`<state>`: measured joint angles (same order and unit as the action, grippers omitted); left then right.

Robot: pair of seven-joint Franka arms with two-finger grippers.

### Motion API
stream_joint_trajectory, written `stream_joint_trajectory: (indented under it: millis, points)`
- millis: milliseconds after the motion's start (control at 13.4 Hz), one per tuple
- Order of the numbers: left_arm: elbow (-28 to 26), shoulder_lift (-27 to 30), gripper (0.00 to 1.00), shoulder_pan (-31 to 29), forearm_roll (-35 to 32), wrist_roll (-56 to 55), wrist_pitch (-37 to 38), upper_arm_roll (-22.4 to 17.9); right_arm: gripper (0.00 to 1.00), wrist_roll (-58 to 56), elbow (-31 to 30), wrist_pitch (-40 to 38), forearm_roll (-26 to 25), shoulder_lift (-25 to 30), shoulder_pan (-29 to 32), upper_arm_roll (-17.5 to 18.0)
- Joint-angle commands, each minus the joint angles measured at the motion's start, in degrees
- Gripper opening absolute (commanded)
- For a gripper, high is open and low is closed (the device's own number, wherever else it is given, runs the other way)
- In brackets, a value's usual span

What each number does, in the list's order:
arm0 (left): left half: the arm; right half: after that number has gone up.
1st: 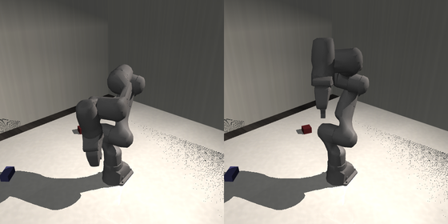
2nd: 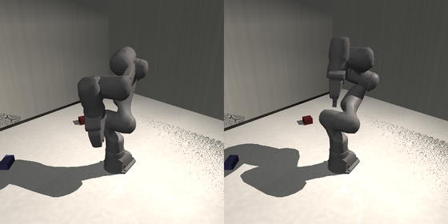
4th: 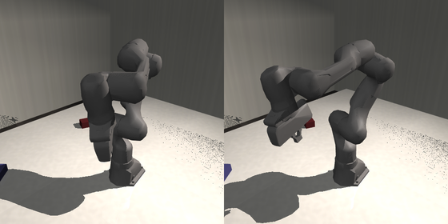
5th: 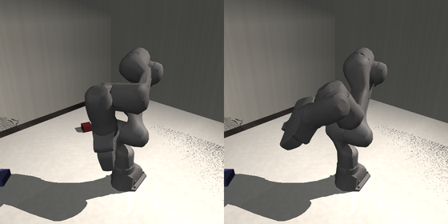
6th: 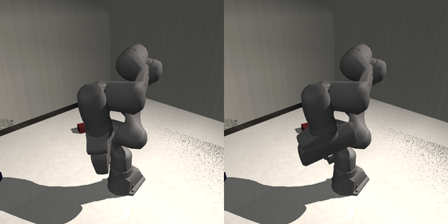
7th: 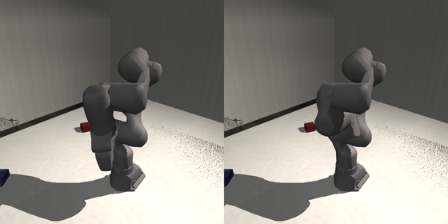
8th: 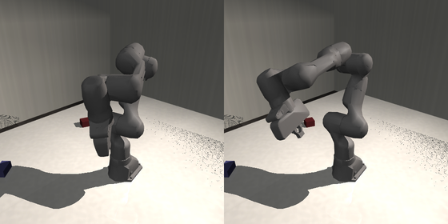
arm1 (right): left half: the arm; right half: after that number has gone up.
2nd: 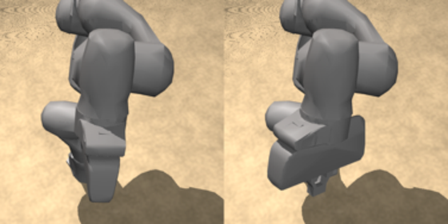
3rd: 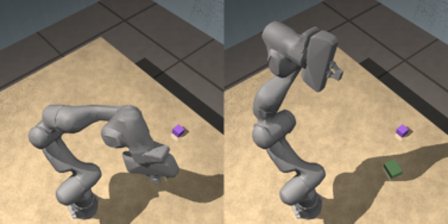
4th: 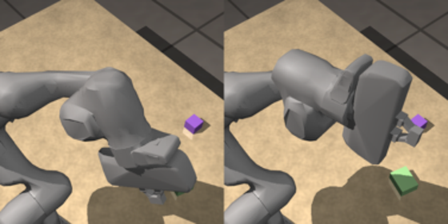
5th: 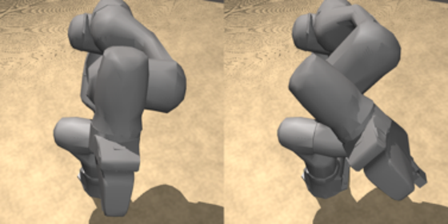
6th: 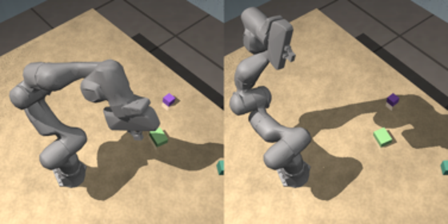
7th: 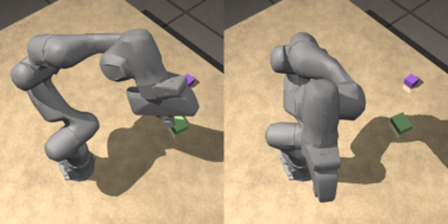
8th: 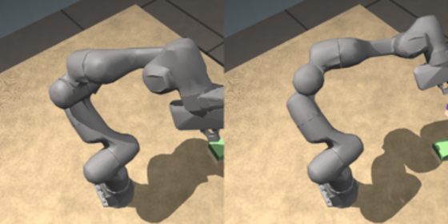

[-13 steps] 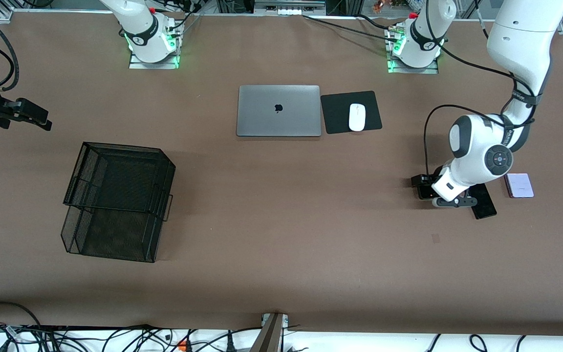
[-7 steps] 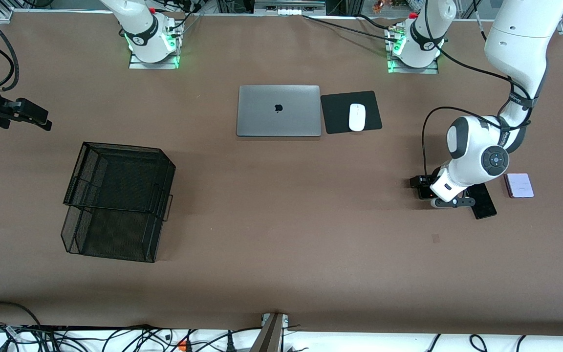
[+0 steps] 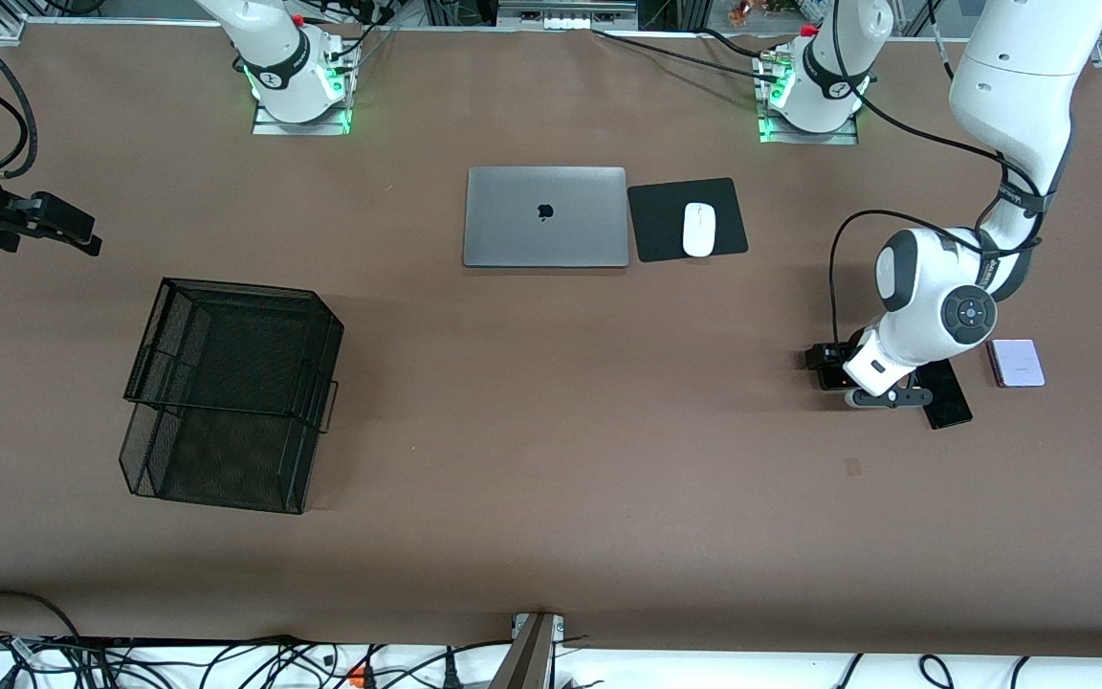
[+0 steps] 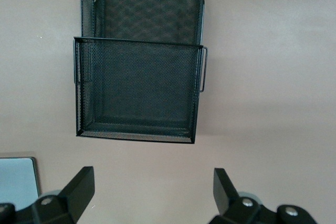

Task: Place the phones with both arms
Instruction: 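Close the left gripper on the flip phone and lift it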

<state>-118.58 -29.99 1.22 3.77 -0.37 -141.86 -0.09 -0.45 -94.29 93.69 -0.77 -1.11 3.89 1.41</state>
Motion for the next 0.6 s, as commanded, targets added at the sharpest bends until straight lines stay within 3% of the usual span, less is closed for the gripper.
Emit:
stream_joint_trajectory:
  millis: [0, 149, 224, 373, 447, 522]
  points:
    - [1.0, -1.4, 1.00, -0.2, -1.4, -0.1, -0.6, -0.1, 1.00, -0.5, -0.5, 0.1, 0.8, 0.6, 0.9, 0.5]
    - [1.1, -1.9, 1.00, -0.2, -1.4, -0.2, -0.6, -0.1, 1.00, -0.5, -0.5, 0.1, 0.8, 0.6, 0.9, 0.5]
    - [1.2, -1.9, 0.95, -0.2, -1.4, -0.2, -0.6, 0.0, 1.00, -0.5, -0.5, 0.1, 0.8, 0.6, 0.9, 0.5]
    - [1.8, -1.7, 0.25, -0.2, -1.4, -1.5, 0.0, 0.0, 1.00, -0.5, -0.5, 0.1, 0.8, 0.6, 0.9, 0.5]
    - [1.9, -1.3, 0.16, -0.2, -1.5, -1.6, 0.2, 0.1, 1.00, -0.5, -0.5, 0.1, 0.8, 0.6, 0.9, 0.5]
    - [3.0, -0.8, 0.16, -0.1, -1.5, -1.6, 1.4, 0.4, 1.00, -0.5, -0.5, 0.1, 0.8, 0.6, 0.9, 0.5]
